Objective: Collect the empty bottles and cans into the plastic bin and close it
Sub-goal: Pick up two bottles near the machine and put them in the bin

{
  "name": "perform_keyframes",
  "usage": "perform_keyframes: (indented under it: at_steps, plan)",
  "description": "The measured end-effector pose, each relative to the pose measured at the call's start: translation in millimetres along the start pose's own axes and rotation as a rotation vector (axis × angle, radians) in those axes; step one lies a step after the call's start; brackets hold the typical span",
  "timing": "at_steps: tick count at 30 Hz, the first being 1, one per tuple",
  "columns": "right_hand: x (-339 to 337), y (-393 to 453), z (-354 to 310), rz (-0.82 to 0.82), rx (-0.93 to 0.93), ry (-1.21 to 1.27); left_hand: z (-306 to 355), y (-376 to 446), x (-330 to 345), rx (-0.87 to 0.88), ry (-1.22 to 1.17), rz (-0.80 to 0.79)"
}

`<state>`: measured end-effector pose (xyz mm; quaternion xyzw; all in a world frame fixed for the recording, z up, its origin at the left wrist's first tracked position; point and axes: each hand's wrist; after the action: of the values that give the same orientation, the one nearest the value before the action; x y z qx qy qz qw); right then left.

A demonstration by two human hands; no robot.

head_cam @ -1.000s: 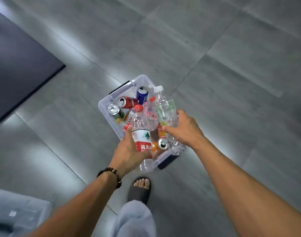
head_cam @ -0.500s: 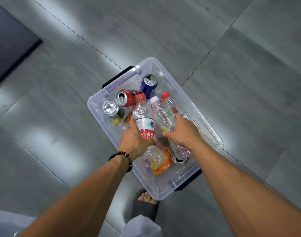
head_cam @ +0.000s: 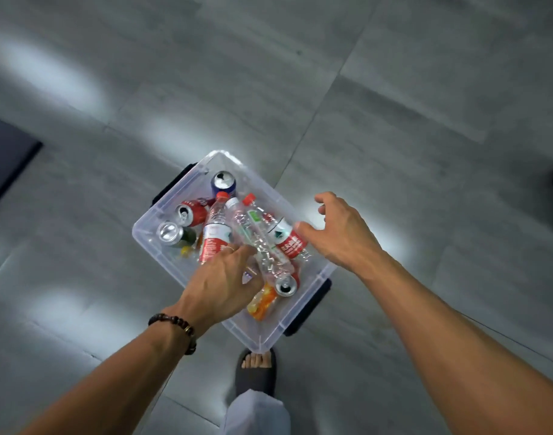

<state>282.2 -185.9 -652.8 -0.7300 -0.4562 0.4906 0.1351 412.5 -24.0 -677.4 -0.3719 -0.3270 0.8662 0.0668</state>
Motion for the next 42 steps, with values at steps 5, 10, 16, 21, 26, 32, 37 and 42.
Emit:
perform_keyframes:
  at_steps: [5, 10, 16, 21, 26, 32, 37, 42]
  plan:
    - [-73, -100, 22, 0.138, 0.075, 0.078, 112, -37, -33, 0.203, 0.113, -0.007]
    - [-138, -230, 65, 0.350, 0.181, 0.182, 239, -83, -45, 0.412, 0.290, -0.090]
    - [-181, -418, 135, 0.579, 0.328, 0.238, 387, -158, -18, 0.672, 0.441, -0.121]
    - [-175, -597, 191, 0.721, 0.487, 0.277, 501, -248, 40, 0.890, 0.598, -0.273]
    - [-137, -756, 237, 0.807, 0.656, 0.328, 596, -344, 110, 1.085, 0.764, -0.448]
    - [-68, -905, 279, 0.874, 0.906, 0.490, 681, -444, 210, 1.279, 0.969, -0.659]
    - [0, -1008, 304, 0.943, 1.147, 0.598, 743, -513, 314, 1.466, 1.117, -0.817]
    - [86, -1098, 316, 1.037, 1.361, 0.792, 767, -597, 416, 1.618, 1.204, -0.959]
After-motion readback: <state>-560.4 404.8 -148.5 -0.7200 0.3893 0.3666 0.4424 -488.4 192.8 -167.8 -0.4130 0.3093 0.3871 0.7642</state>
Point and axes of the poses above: each hand's wrist, its own y-axis towards the middle knuckle, its own x-axis out of the palm, z = x × y, and after that the axes turned 11 degrees about -z, right-handed
